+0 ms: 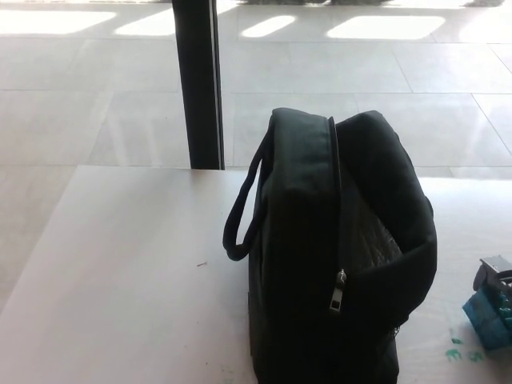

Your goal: The robot uses its right hand to pick up the cube kept on the middle of the desk and put it inside the bag next to it

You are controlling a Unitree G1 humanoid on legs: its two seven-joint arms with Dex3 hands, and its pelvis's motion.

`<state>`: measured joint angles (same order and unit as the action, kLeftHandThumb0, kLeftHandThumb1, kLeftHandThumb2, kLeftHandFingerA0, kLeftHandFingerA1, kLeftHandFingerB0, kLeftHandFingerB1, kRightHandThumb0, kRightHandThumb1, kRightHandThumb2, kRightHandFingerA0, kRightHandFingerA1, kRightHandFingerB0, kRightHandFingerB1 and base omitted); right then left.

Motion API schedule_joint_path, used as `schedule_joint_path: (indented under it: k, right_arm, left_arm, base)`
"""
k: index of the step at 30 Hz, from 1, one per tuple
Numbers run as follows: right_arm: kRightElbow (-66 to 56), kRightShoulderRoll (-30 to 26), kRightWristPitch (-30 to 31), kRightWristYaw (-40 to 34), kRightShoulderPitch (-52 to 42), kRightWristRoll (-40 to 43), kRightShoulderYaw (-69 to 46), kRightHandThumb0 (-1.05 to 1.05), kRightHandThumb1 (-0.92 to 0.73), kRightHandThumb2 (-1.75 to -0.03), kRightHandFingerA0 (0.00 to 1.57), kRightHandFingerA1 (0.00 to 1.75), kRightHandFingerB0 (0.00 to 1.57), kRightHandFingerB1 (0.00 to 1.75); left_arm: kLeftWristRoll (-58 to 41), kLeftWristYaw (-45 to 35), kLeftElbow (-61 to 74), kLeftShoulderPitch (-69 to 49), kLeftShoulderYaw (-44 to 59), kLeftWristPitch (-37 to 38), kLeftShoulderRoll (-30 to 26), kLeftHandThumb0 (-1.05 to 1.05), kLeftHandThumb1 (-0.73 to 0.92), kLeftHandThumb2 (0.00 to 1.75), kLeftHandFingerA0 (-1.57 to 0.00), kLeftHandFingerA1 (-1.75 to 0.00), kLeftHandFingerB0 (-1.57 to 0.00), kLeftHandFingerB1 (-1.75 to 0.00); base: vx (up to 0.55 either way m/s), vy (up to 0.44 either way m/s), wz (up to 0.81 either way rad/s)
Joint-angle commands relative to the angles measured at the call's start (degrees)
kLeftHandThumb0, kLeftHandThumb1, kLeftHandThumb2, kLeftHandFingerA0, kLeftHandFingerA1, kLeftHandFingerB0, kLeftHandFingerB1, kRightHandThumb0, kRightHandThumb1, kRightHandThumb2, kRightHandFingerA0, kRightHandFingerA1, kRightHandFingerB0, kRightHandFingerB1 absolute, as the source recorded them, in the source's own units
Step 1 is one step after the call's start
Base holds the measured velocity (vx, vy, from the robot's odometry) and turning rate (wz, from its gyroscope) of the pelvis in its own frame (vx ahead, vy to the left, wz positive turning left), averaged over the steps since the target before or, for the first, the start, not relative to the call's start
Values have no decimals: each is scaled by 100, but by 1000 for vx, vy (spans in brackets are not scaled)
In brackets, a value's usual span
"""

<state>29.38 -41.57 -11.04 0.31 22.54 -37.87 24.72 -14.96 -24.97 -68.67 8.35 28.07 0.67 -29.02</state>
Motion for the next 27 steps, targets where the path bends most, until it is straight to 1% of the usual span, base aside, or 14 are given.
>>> schedule_joint_path:
  k: [1,2,3,6,9,12,15,17,18,19,23,24,26,27]
  right_arm:
    - [307,154,-1091,-811,-255,658,-695,-18,-56,-110,81,168,71,150]
    - [335,162,-1166,-925,-252,642,-782,-18,-53,-110,83,165,74,145]
    - [377,220,-1297,-1136,-275,691,-939,-17,-51,-115,85,166,75,148]
    - [362,289,-1504,-1378,-305,842,-1315,-14,-47,-113,83,172,74,153]
    - [334,391,-1483,-1306,-275,943,-1581,-12,-50,-111,82,174,74,152]
    - [214,503,-1492,-1267,-154,1134,-1986,-5,-51,-113,84,174,74,145]
    - [202,594,-1510,-1235,-83,1176,-2194,-6,-50,-115,84,174,74,146]
    - [142,674,-1415,-1098,115,1396,-2404,-6,-51,-116,85,175,72,149]
    - [133,724,-1369,-1047,203,1477,-2493,-9,-50,-117,82,175,74,152]
    - [179,752,-1439,-1040,331,1582,-2576,-5,-53,-109,84,174,71,148]
    - [324,872,-1601,-915,699,1794,-2776,-8,-54,-109,81,174,73,152]
    - [244,894,-1600,-826,758,1868,-2811,-6,-56,-110,85,173,71,151]
    - [313,948,-1830,-834,931,1923,-2820,-5,-54,-109,82,173,73,154]
    - [253,969,-1849,-775,1003,1964,-2816,-12,-55,-110,80,174,70,160]
  left_arm:
    - [-101,-59,-48,-98,59,-35,-159,-105,56,87,-35,-149,-31,-142]
    - [-103,-44,-39,-111,62,-37,-156,-105,58,88,-35,-148,-32,-141]
    - [-105,-55,-33,-136,66,-26,-157,-105,58,87,-35,-149,-32,-142]
    - [-76,-18,-42,-160,46,5,-143,-105,58,89,-36,-146,-32,-139]
    - [-111,-66,-27,-190,74,11,-137,-105,59,89,-36,-146,-32,-139]
    - [-120,-57,-8,-199,86,-21,-145,-105,57,89,-36,-148,-32,-141]
    - [-119,-44,-3,-200,91,-21,-140,-105,58,90,-37,-148,-33,-141]
    - [-96,-47,-70,-189,82,17,-149,-105,58,87,-35,-143,-31,-138]
    - [-98,-38,-87,-181,86,10,-151,-105,59,87,-35,-143,-31,-136]
    - [-104,-29,-84,-178,91,-3,-149,-105,57,87,-37,-146,-34,-140]
    - [-72,-4,-52,-210,58,36,-151,-105,58,88,-37,-147,-33,-141]
    - [-68,17,-39,-210,50,7,-154,-105,56,89,-37,-148,-33,-142]
    - [-65,43,-62,-217,50,0,-159,-105,57,89,-36,-148,-32,-142]
    - [-69,35,-60,-219,51,-7,-163,-105,57,89,-36,-148,-32,-141]
  base:
    - [0,0,0]
    - [0,0,0]
    - [0,0,0]
    - [0,0,0]
    - [0,0,0]
    - [0,0,0]
    - [0,0,0]
    - [0,0,0]
    - [0,0,0]
    - [0,0,0]
    - [0,0,0]
    - [0,0,0]
    - [0,0,0]
    - [0,0,0]
